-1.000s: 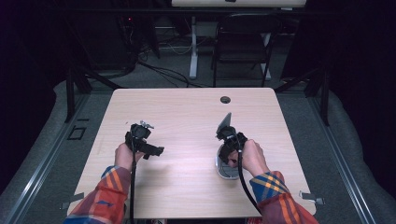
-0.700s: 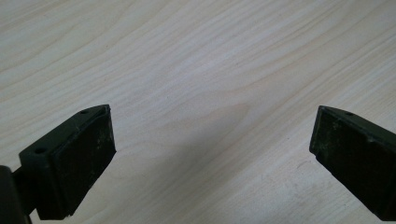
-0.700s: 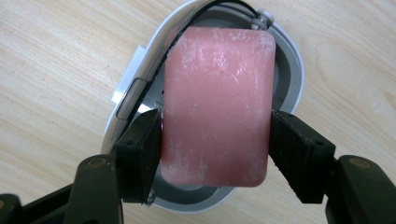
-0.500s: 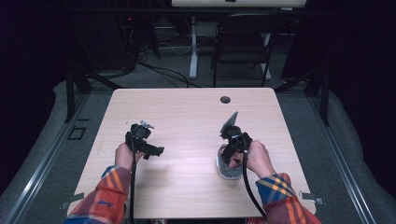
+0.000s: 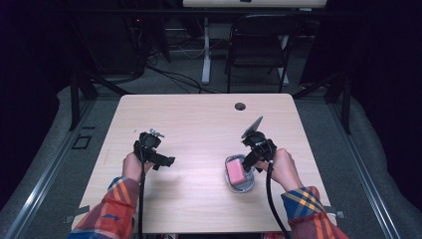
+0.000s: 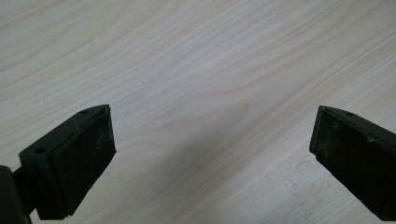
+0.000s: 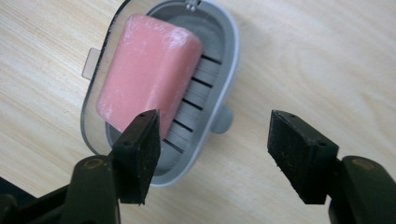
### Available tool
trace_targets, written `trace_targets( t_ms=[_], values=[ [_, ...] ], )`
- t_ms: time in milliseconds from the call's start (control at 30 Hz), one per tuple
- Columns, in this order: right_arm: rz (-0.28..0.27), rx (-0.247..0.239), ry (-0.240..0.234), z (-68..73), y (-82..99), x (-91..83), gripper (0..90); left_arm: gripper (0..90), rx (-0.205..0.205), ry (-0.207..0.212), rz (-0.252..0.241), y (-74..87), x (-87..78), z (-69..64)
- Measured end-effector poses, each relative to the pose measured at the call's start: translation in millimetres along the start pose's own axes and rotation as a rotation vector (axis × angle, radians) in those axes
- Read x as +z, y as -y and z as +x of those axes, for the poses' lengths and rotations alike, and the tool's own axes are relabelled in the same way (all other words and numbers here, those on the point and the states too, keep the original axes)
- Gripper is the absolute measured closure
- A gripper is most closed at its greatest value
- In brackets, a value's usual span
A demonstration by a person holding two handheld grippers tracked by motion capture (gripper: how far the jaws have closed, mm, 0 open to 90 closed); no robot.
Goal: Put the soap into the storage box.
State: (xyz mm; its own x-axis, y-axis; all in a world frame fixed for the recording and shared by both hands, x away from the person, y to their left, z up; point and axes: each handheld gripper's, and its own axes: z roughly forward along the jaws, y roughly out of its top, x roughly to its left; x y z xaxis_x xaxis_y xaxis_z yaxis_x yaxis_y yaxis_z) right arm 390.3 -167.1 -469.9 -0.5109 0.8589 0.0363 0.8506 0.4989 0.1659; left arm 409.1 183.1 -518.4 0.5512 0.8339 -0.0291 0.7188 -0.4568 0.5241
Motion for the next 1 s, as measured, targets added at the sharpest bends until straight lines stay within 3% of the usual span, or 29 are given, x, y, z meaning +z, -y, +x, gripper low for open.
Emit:
trace_targets(
  t_ms=[167,200,333,367,667,1000],
  values=[
    [-0.073,-0.034,0.016,-9.2,8.4,-13.3,29.8,0.1,0.0,0.004,-0.001,0.0,0.1,-0.2],
    [-0.102,-0.021,0.016,-10.4,11.0,-14.7,27.7,0.0,0.0,0.004,-0.001,0.0,0.1,-0.2],
    [-0.113,-0.046,0.03,-17.4,16.8,-23.0,23.6,0.0,0.002,0.002,-0.001,-0.1,0.3,-0.5],
    [-0.122,-0.058,0.042,-22.2,22.0,-27.6,18.8,0.0,0.001,0.004,-0.001,0.0,0.2,-0.3],
    [-0.204,-0.041,0.079,-41.3,46.1,-36.0,10.9,0.0,0.0,0.003,-0.001,0.0,0.4,-0.5],
    [-0.248,-0.011,0.108,-65.3,74.4,-39.4,6.1,0.0,0.001,0.003,0.0,0.1,0.5,-0.4]
  ],
)
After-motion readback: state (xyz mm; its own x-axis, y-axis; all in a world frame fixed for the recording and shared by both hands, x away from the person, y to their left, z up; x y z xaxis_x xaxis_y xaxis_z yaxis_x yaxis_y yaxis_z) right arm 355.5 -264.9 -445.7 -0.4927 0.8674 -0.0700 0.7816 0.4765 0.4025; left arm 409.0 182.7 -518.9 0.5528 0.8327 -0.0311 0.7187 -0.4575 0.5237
